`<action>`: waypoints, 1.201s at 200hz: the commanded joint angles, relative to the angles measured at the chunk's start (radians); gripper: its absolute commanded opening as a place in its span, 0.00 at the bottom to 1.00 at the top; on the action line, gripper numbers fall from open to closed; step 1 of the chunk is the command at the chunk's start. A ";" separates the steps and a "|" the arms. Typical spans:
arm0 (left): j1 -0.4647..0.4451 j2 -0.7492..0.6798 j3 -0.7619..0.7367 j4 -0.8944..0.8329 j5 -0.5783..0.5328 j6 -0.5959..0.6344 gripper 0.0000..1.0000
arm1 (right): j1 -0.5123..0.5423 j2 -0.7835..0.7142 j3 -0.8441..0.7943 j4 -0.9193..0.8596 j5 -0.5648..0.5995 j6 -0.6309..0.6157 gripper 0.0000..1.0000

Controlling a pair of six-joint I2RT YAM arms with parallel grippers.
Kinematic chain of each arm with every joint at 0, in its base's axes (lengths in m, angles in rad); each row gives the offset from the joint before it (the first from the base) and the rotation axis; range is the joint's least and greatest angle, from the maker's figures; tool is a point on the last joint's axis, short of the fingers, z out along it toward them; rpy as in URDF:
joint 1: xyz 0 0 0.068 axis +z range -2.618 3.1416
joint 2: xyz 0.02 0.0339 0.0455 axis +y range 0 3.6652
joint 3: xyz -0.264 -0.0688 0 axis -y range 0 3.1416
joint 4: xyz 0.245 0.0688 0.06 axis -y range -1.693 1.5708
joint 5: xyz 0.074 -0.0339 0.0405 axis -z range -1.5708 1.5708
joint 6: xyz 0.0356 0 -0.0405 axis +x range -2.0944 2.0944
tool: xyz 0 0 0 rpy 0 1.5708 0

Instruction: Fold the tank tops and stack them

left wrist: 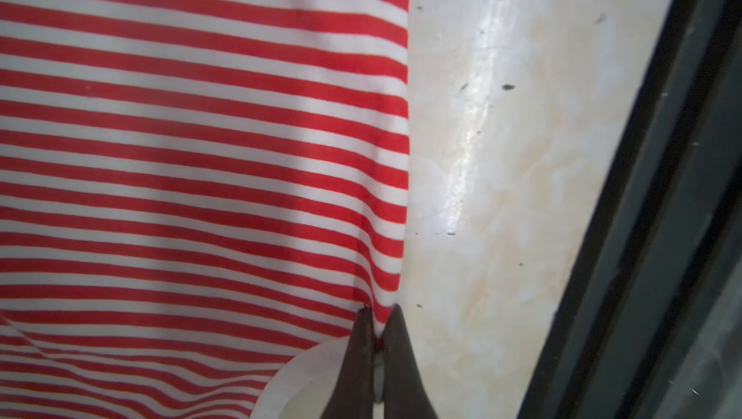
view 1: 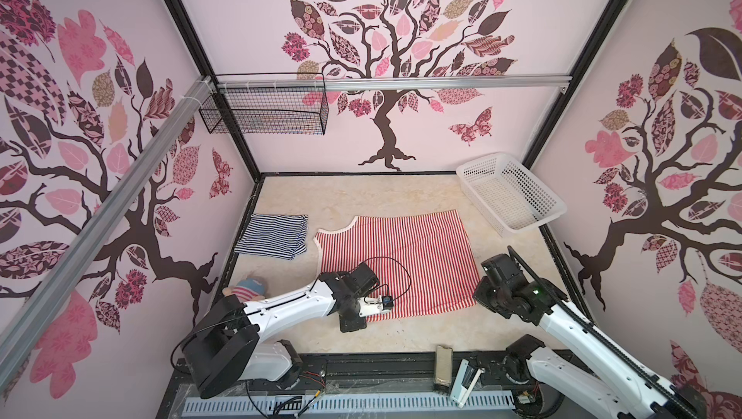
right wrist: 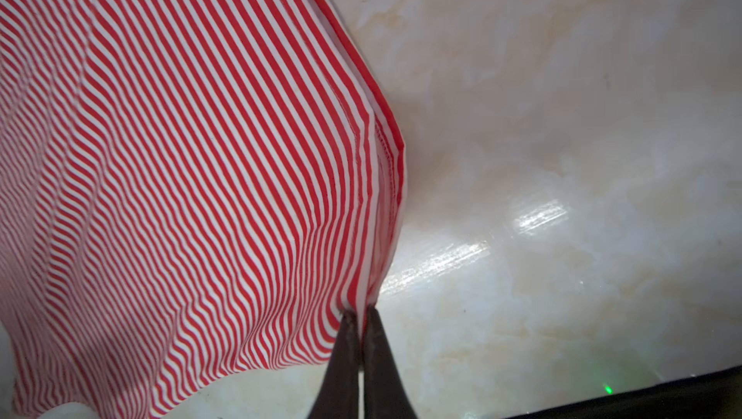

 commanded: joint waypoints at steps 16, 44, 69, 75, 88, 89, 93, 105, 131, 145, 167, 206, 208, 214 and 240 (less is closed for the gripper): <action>0.012 -0.027 0.064 -0.077 0.088 0.016 0.00 | 0.005 -0.005 0.066 -0.079 0.012 -0.027 0.00; 0.097 -0.008 0.088 0.000 -0.007 -0.003 0.00 | 0.005 0.031 0.088 -0.051 0.027 -0.038 0.00; 0.193 0.006 0.146 0.005 -0.007 0.004 0.00 | 0.005 0.078 0.120 -0.023 0.056 -0.051 0.00; 0.204 0.006 0.157 0.009 -0.012 0.006 0.00 | 0.005 0.088 0.123 -0.011 0.063 -0.052 0.00; 0.215 0.004 0.171 0.013 -0.024 0.017 0.00 | 0.005 0.111 0.128 0.019 0.072 -0.059 0.00; 0.215 0.004 0.171 0.014 -0.026 0.017 0.00 | 0.005 0.112 0.128 0.022 0.072 -0.060 0.00; 0.216 0.004 0.175 0.021 -0.033 0.019 0.00 | 0.005 0.120 0.131 0.029 0.078 -0.061 0.00; 0.220 0.008 0.183 0.039 -0.046 0.026 0.00 | 0.004 0.144 0.135 0.055 0.088 -0.071 0.00; 0.243 0.059 0.205 0.089 -0.068 0.031 0.00 | -0.005 0.228 0.166 0.091 0.119 -0.098 0.00; 0.265 0.103 0.229 0.102 -0.072 0.027 0.00 | -0.022 0.280 0.183 0.114 0.128 -0.118 0.00; 0.297 0.162 0.259 0.118 -0.076 0.022 0.00 | -0.076 0.345 0.190 0.150 0.129 -0.155 0.00; 0.312 0.228 0.270 0.166 -0.106 0.025 0.00 | -0.156 0.446 0.184 0.223 0.124 -0.224 0.00; 0.313 0.230 0.271 0.168 -0.107 0.025 0.00 | -0.156 0.454 0.187 0.224 0.126 -0.226 0.00; 0.314 0.240 0.274 0.173 -0.110 0.022 0.00 | -0.158 0.471 0.196 0.229 0.129 -0.231 0.00; 0.317 0.267 0.281 0.220 -0.140 0.000 0.00 | -0.161 0.539 0.219 0.265 0.140 -0.247 0.00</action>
